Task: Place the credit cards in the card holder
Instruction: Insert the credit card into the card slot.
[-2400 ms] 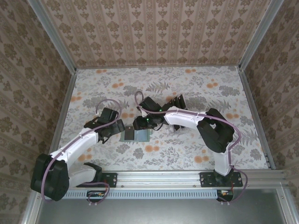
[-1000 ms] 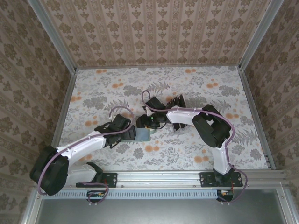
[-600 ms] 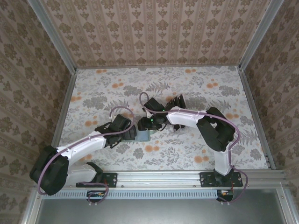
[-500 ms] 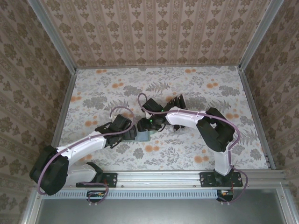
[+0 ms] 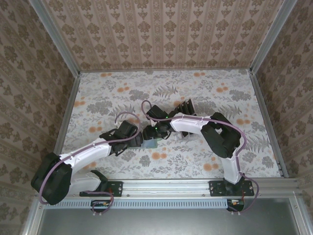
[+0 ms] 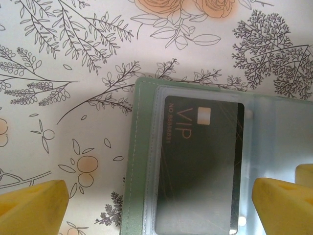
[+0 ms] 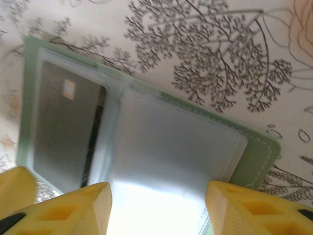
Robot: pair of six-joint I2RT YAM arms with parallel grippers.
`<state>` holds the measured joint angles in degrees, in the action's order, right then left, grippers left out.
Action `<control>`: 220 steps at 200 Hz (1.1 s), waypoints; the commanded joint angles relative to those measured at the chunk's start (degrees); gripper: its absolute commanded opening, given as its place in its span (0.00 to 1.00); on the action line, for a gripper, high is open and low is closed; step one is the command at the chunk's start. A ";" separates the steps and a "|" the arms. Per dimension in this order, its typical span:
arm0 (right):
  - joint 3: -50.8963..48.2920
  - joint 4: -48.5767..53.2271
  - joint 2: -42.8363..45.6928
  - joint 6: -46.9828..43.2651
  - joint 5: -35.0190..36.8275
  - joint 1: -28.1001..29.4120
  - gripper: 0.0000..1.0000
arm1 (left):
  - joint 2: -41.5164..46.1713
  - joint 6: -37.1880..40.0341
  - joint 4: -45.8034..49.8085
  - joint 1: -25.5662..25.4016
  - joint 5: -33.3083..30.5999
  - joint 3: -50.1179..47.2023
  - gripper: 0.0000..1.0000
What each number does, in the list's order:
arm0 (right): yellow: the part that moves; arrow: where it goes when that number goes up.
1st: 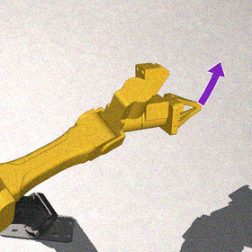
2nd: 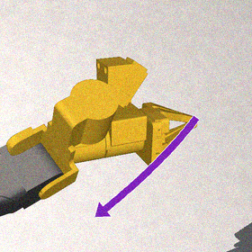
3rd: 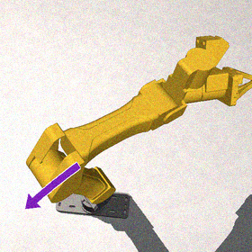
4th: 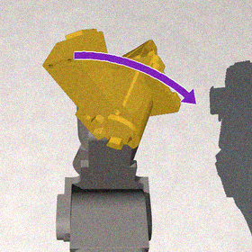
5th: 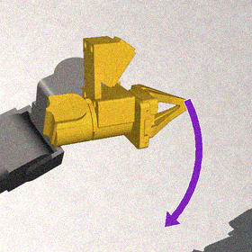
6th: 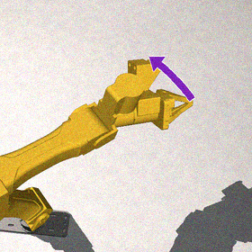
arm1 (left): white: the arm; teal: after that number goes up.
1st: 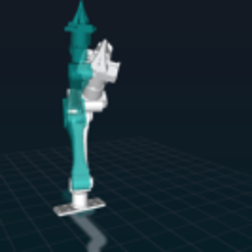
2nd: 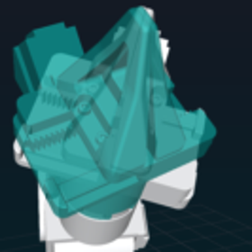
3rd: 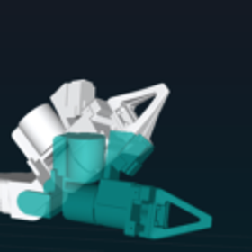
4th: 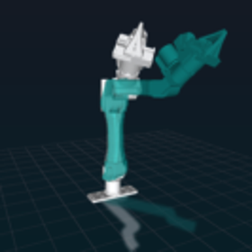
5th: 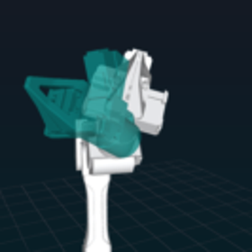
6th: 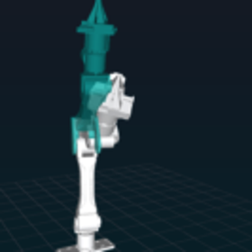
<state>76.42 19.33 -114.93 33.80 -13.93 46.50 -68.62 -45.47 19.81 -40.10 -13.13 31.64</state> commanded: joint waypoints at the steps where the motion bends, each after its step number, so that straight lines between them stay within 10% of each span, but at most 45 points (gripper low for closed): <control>1: -1.61 -2.26 -1.54 2.54 -3.21 -0.01 0.57 | 1.02 -0.44 -0.88 -0.77 -1.03 -1.43 1.00; 220: -3.13 -11.18 -2.23 10.57 -10.99 -1.58 0.55 | -1.28 0.19 -6.63 -9.12 -6.29 -4.08 0.99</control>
<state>71.85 9.37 -115.04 42.68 -22.81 43.38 -69.34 -45.52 12.97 -45.82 -22.85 28.84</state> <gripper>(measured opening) 0.552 0.994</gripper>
